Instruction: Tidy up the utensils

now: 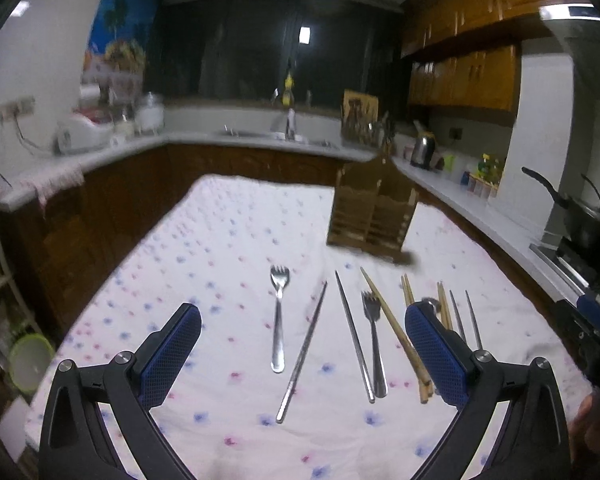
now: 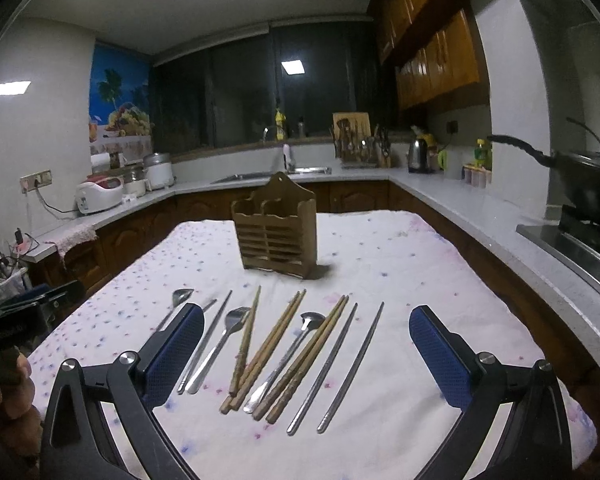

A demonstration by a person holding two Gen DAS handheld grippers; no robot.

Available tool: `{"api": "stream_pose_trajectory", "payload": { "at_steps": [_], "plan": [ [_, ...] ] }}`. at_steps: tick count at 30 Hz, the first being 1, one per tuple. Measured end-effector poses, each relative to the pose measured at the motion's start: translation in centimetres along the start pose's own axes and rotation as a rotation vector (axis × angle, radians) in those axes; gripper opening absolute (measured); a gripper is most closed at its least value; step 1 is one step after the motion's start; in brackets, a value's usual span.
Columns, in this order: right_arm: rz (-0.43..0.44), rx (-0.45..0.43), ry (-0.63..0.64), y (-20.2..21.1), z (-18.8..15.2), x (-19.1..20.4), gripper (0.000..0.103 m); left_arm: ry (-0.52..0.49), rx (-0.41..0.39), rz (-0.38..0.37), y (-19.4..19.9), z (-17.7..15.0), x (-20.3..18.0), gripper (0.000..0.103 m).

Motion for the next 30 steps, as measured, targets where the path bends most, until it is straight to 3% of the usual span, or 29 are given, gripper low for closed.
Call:
{"api": "stream_pose_trajectory", "payload": {
  "at_steps": [7, 13, 16, 18, 20, 30],
  "plan": [
    [0.036, 0.122, -0.055, -4.2, 1.0, -1.8, 0.103, -0.026, 0.173, 0.000, -5.7, 3.5, 0.0, 0.102],
    [0.061, 0.236, -0.107, -8.4, 1.4, -3.1, 0.097, -0.070, 0.272, -0.002, -10.4, 6.1, -0.7, 0.089],
    [0.068, 0.291, -0.112, -10.8, 1.8, -3.7, 0.078, -0.093, 0.328, -0.013, -12.5, 6.6, -1.2, 0.081],
    [0.078, 0.335, -0.133, -12.5, 1.8, -4.1, 0.050, -0.123, 0.371, -0.030, -14.1, 6.9, -1.6, 0.075],
    [0.095, 0.374, -0.155, -14.3, 1.9, -4.4, 0.037, -0.144, 0.401, -0.037, -15.3, 7.0, -1.9, 0.068],
    [0.148, 0.563, -0.217, -23.2, 0.5, -3.7, 0.023, -0.206, 0.523, -0.093, -22.1, 7.0, -2.7, 0.053]
  ]
}}
Point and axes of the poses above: each gripper's, at about its wrist camera, not at the fingertips, and y roughly against the way its jaws point, x to its left, z to its top, the point moved 3 cm from there along -y, roughly the way its jaws point, and after that the axes turned 5 degrees about z, right-handed, at the moved point
